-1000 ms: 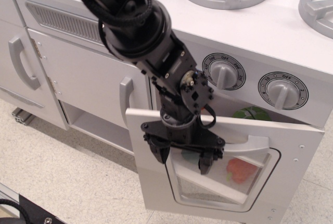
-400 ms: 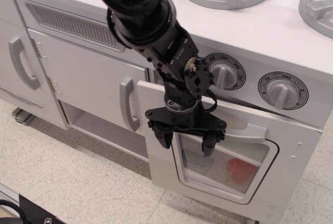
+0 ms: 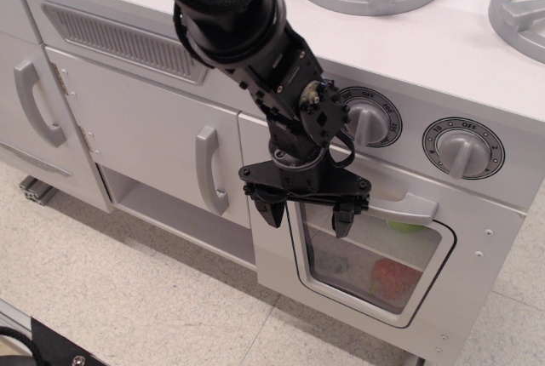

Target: Close oven

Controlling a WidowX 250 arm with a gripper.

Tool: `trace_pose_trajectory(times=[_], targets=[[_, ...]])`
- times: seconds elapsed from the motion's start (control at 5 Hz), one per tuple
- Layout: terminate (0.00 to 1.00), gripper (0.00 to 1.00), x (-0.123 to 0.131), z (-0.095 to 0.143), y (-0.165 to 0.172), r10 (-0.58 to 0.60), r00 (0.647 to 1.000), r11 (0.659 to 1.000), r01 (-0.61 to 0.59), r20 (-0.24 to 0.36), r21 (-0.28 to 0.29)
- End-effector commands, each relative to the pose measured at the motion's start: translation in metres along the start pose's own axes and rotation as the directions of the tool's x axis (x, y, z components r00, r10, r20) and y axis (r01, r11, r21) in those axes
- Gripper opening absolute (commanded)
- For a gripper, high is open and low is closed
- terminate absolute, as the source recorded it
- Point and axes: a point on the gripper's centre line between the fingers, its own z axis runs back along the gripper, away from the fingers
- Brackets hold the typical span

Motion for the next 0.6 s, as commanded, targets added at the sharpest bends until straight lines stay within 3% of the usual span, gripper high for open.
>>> trace_pose_trajectory(times=[0.0, 0.2, 0.4], targets=[[0.0, 1.0, 0.008, 0.015, 0.0, 0.004, 1.0, 1.0, -0.004, 0.028, -0.013], [0.0, 1.0, -0.01, 0.026, -0.001, -0.038, 0.999, 0.999, 0.038, -0.003, -0.001], [1.0, 1.0, -0.01, 0.026, -0.001, -0.038, 0.999, 0.999, 0.038, -0.003, -0.001]])
